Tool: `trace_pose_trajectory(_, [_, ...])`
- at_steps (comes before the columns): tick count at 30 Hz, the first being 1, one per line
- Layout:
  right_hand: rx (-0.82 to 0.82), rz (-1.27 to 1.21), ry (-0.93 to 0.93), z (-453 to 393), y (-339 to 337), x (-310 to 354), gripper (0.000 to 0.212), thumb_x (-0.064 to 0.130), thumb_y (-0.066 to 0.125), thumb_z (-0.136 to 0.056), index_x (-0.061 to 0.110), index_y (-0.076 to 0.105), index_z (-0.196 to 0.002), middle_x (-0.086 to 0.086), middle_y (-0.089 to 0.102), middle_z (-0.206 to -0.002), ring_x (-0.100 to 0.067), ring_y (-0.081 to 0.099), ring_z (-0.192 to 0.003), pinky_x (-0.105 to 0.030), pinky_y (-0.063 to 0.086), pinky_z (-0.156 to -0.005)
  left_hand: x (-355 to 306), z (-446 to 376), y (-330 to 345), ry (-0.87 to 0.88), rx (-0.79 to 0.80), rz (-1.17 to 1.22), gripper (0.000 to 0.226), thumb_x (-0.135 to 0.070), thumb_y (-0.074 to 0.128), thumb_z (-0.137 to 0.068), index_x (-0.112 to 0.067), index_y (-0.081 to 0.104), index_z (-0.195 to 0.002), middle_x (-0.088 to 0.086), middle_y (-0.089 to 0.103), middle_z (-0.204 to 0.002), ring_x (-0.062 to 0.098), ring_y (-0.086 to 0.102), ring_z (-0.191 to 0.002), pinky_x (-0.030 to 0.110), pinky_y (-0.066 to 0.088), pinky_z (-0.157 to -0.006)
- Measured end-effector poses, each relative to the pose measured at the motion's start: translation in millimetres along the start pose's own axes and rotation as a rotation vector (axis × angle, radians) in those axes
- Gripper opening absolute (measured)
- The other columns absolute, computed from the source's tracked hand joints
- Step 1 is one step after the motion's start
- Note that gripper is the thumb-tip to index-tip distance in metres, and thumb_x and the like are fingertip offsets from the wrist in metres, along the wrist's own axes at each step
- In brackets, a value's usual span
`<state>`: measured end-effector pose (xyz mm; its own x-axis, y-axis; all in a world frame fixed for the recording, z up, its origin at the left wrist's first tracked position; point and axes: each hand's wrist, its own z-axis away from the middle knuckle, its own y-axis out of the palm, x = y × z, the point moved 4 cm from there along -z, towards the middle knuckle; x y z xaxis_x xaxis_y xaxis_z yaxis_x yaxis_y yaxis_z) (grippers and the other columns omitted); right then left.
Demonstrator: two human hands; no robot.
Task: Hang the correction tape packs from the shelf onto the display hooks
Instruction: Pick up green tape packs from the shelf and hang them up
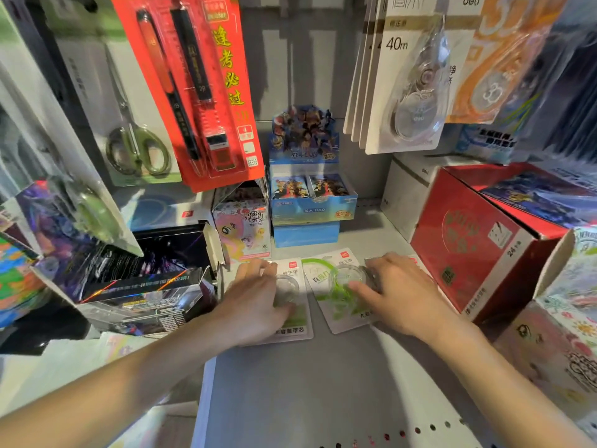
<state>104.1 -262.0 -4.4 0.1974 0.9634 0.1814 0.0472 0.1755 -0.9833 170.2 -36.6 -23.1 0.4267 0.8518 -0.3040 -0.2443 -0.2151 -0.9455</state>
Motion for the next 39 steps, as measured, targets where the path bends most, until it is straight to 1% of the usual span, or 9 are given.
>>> trace_pose_trajectory(3, [0.058, 0.035, 0.08, -12.9, 13.4, 20.1, 0.09, 0.089, 0.039, -0.084, 0.014, 0.064, -0.128, -0.011, 0.057, -0.129, -0.033, 0.051, -0.126, -0.045, 0.042, -0.102, 3.0, 0.3, -0.6, -0.028, -0.002, 0.015, 0.058, -0.049, 0.056, -0.097, -0.014, 0.043, -0.142, 0.002, 0.037, -0.14, 0.024, 0.035, -0.136, 0.035, 0.037, -0.105])
trace_pose_trajectory(5, [0.057, 0.017, 0.1, -16.3, 19.1, 27.0, 0.099, 0.093, 0.043, -0.078, 0.011, 0.063, -0.13, -0.013, 0.055, -0.131, -0.034, 0.049, -0.127, -0.046, 0.042, -0.105, 3.6, 1.5, -0.3, -0.05, -0.006, 0.021, 0.055, -0.048, 0.057, -0.097, -0.014, 0.044, -0.139, 0.003, 0.038, -0.139, 0.024, 0.035, -0.134, 0.034, 0.036, -0.104])
trace_pose_trajectory(11, [-0.003, -0.084, 0.172, -22.8, 24.2, 30.4, 0.081, 0.072, 0.064, -0.076, 0.008, 0.062, -0.126, -0.012, 0.054, -0.128, -0.032, 0.049, -0.126, -0.042, 0.045, -0.103, 4.1, 2.4, -0.6, -0.139, 0.018, 0.073, 0.054, -0.048, 0.062, -0.095, -0.011, 0.048, -0.13, 0.006, 0.04, -0.14, 0.026, 0.038, -0.133, 0.037, 0.036, -0.109])
trace_pose_trajectory(17, [-0.061, -0.221, 0.238, -20.4, 22.1, 30.1, 0.074, 0.065, 0.069, -0.073, 0.008, 0.06, -0.119, -0.012, 0.063, -0.123, -0.033, 0.055, -0.118, -0.039, 0.047, -0.094, 6.1, 1.7, -0.3, -0.156, 0.013, 0.095, 0.067, -0.051, 0.061, -0.095, -0.012, 0.04, -0.146, 0.007, 0.036, -0.15, 0.027, 0.033, -0.142, 0.035, 0.033, -0.113])
trace_pose_trajectory(24, [-0.076, -0.624, 0.256, -18.7, 15.1, 22.7, 0.05, 0.052, 0.078, -0.072, 0.027, 0.049, -0.104, 0.005, 0.066, -0.101, -0.021, 0.066, -0.092, -0.038, 0.054, -0.08, 9.4, 2.1, 2.0, -0.116, 0.013, 0.14, 0.07, -0.052, 0.065, -0.092, -0.019, 0.038, -0.147, 0.003, 0.03, -0.155, 0.024, 0.03, -0.146, 0.034, 0.032, -0.117])
trace_pose_trajectory(29, [-0.134, -0.898, 0.236, -17.8, 5.4, 23.4, 0.057, 0.047, 0.082, -0.074, 0.029, 0.049, -0.116, 0.008, 0.062, -0.111, -0.023, 0.073, -0.094, -0.052, 0.062, -0.084, 9.7, 2.8, -1.2, -0.099, 0.017, 0.186, 0.069, -0.048, 0.073, -0.087, -0.025, 0.043, -0.144, -0.001, 0.032, -0.15, 0.021, 0.033, -0.143, 0.034, 0.034, -0.116])
trace_pose_trajectory(33, [-0.11, -0.834, 0.228, -11.8, -3.8, 7.4, 0.063, 0.052, 0.083, -0.077, 0.033, 0.044, -0.122, 0.002, 0.054, -0.126, -0.021, 0.07, -0.101, -0.041, 0.061, -0.079, 7.0, -0.2, -3.5, -0.043, 0.027, 0.272, 0.068, -0.041, 0.084, -0.079, -0.027, 0.051, -0.136, -0.004, 0.039, -0.141, 0.017, 0.039, -0.135, 0.026, 0.035, -0.11])
trace_pose_trajectory(36, [-0.126, -0.722, 0.246, -1.2, -6.7, -10.5, 0.069, 0.056, 0.085, -0.072, 0.034, 0.042, -0.121, 0.003, 0.049, -0.126, -0.019, 0.065, -0.104, -0.047, 0.063, -0.08, 0.0, -4.8, -2.2, 0.007, 0.033, 0.325, 0.075, -0.036, 0.085, -0.077, -0.023, 0.05, -0.142, -0.004, 0.035, -0.149, 0.015, 0.035, -0.143, 0.027, 0.031, -0.117])
trace_pose_trajectory(39, [-0.153, -0.637, 0.264, 6.0, -8.4, -23.7, 0.069, 0.054, 0.087, -0.071, 0.032, 0.041, -0.119, 0.001, 0.043, -0.126, -0.019, 0.057, -0.109, -0.049, 0.06, -0.088, -5.5, -10.6, 1.5, -0.036, 0.03, 0.267, 0.086, -0.058, 0.079, -0.076, -0.019, 0.046, -0.145, -0.001, 0.039, -0.147, 0.018, 0.037, -0.14, 0.035, 0.035, -0.117])
